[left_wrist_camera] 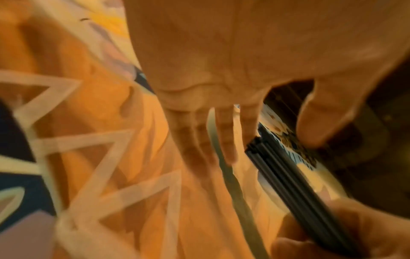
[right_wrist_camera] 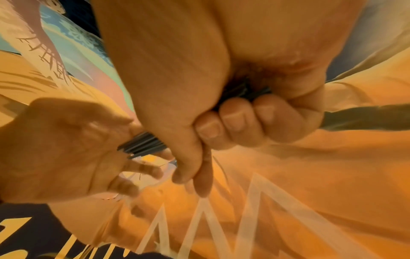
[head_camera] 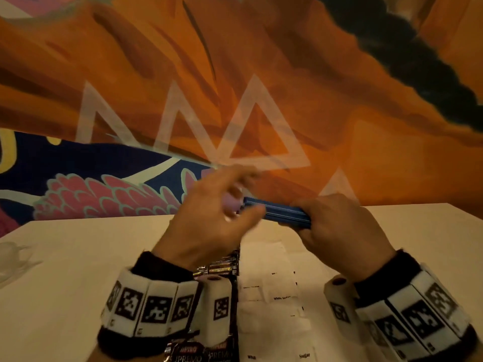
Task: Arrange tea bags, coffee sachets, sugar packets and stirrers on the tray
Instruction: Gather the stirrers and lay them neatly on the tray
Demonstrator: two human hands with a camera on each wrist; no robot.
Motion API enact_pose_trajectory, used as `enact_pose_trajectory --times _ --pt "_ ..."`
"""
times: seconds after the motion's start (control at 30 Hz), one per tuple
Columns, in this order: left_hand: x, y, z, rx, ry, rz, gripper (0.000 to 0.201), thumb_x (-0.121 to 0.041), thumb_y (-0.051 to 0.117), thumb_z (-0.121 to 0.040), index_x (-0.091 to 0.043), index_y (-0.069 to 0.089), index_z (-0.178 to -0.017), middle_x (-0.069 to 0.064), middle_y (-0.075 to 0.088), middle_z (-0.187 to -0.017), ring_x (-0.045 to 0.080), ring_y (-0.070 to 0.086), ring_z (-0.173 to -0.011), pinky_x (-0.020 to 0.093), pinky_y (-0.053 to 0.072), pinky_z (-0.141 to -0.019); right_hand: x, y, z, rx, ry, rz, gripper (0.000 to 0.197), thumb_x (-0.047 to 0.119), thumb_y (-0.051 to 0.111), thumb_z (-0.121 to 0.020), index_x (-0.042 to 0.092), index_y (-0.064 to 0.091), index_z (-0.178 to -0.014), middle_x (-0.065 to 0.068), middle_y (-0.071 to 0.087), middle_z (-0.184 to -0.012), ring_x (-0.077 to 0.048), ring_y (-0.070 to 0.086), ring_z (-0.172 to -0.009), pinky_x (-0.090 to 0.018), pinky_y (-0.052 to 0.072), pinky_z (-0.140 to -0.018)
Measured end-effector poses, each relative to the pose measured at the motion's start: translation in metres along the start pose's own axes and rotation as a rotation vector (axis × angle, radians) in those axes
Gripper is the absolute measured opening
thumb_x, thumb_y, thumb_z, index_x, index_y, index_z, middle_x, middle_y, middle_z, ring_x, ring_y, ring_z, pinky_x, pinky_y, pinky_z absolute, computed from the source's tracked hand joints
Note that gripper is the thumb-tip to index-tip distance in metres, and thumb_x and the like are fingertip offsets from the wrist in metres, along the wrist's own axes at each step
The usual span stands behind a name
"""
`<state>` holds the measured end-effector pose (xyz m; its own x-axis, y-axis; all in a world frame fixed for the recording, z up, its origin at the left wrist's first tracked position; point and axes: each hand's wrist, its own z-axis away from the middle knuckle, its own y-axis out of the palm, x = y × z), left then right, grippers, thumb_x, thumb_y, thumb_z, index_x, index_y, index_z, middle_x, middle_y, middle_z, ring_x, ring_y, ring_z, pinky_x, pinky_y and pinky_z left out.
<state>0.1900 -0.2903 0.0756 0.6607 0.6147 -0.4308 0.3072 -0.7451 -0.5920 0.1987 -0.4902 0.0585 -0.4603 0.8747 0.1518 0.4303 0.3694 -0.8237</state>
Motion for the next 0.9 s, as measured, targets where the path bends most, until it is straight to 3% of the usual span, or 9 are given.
enact_pose_trajectory --times 0.1,0.2,0.27,0.37,0.57,0.63,0.73,0.83,0.9 --pt "-0.012 0.014 -0.002 -0.221 -0.068 0.336 0.044 -0.054 0.036 -0.086 -0.025 0.062 -0.106 -0.012 0.065 -0.102 0.005 0.061 -0.098 0.024 0.051 -0.080 0.008 0.002 -0.002 -0.078 -0.060 -0.047 0.014 0.039 0.054 -0.092 0.031 0.065 -0.092 0.010 0.044 -0.058 -0.010 0.042 -0.052 -0.026 0.030 -0.046" --pt "-0.022 0.034 -0.001 -0.247 -0.143 0.422 0.042 -0.046 0.041 -0.092 -0.015 0.069 -0.084 0.001 0.070 -0.085 0.014 0.066 -0.083 0.032 0.053 -0.080 0.017 0.006 0.000 -0.075 -0.070 -0.075 0.015 0.039 0.051 -0.086 0.032 0.064 -0.085 0.007 0.054 -0.062 -0.015 0.049 -0.055 -0.030 0.040 -0.048" --pt "-0.017 0.032 -0.002 -0.349 -0.164 0.590 0.035 -0.036 0.042 -0.092 -0.015 0.069 -0.085 0.005 0.071 -0.091 0.021 0.066 -0.093 0.038 0.052 -0.088 0.012 0.005 -0.001 -0.125 -0.063 -0.137 0.012 0.036 0.054 -0.082 0.028 0.061 -0.077 0.008 0.048 -0.055 -0.014 0.043 -0.048 -0.029 0.034 -0.044" --pt "-0.026 0.023 -0.004 -0.398 -0.197 1.202 0.034 -0.041 0.044 -0.091 -0.014 0.065 -0.090 0.009 0.069 -0.099 0.028 0.064 -0.104 0.043 0.047 -0.096 0.005 0.005 -0.005 -0.196 0.007 -0.321 0.020 0.037 0.055 -0.082 0.020 0.064 -0.077 0.005 0.047 -0.053 -0.015 0.042 -0.046 -0.038 0.039 -0.044" --pt "-0.055 0.034 -0.005 -0.559 -0.324 1.375 0.050 -0.041 0.043 -0.096 -0.017 0.035 -0.052 -0.001 0.028 -0.045 0.014 0.032 -0.040 0.027 0.038 -0.048 0.030 0.015 0.000 -0.119 -0.114 -0.407 0.016 0.029 0.057 -0.075 0.031 0.047 -0.063 0.008 0.048 -0.055 -0.013 0.046 -0.049 -0.027 0.034 -0.049" --pt "-0.056 0.021 -0.006 -0.632 -0.312 1.420 0.050 -0.041 0.040 -0.099 -0.019 0.031 -0.054 -0.005 0.022 -0.044 0.010 0.024 -0.037 0.022 0.030 -0.040 0.029 0.013 0.001 -0.043 -0.187 -0.612 0.010 0.025 0.068 -0.077 0.029 0.060 -0.073 0.006 0.056 -0.061 -0.011 0.052 -0.053 -0.022 0.038 -0.051" --pt "-0.049 -0.003 -0.007 -0.758 -0.229 1.490 0.048 -0.038 0.038 -0.100 -0.021 0.029 -0.056 -0.008 0.021 -0.043 0.007 0.020 -0.036 0.020 0.026 -0.038 0.024 0.008 0.000 0.115 -0.210 -1.171 0.043 0.038 0.072 -0.076 0.018 0.063 -0.113 -0.001 0.068 -0.108 -0.015 0.064 -0.101 -0.029 0.053 -0.083" --pt "-0.044 -0.017 -0.007 -0.828 -0.148 1.568 0.046 -0.034 0.038 -0.100 -0.022 0.030 -0.056 -0.009 0.025 -0.043 0.006 0.023 -0.038 0.020 0.027 -0.042 0.028 0.005 -0.003 -0.061 0.020 -1.849 0.072 0.063 0.071 -0.065 0.010 0.063 -0.113 -0.013 0.067 -0.116 -0.024 0.062 -0.114 -0.029 0.053 -0.086" --pt "-0.045 -0.013 -0.008 -0.827 -0.140 1.601 0.047 -0.034 0.038 -0.101 -0.022 0.031 -0.056 -0.009 0.026 -0.043 0.006 0.026 -0.038 0.020 0.030 -0.043 0.034 0.001 -0.003 -0.169 0.192 -1.998 0.080 0.072 0.057 -0.068 0.008 0.061 -0.116 -0.013 0.068 -0.116 -0.023 0.064 -0.112 -0.025 0.056 -0.080"
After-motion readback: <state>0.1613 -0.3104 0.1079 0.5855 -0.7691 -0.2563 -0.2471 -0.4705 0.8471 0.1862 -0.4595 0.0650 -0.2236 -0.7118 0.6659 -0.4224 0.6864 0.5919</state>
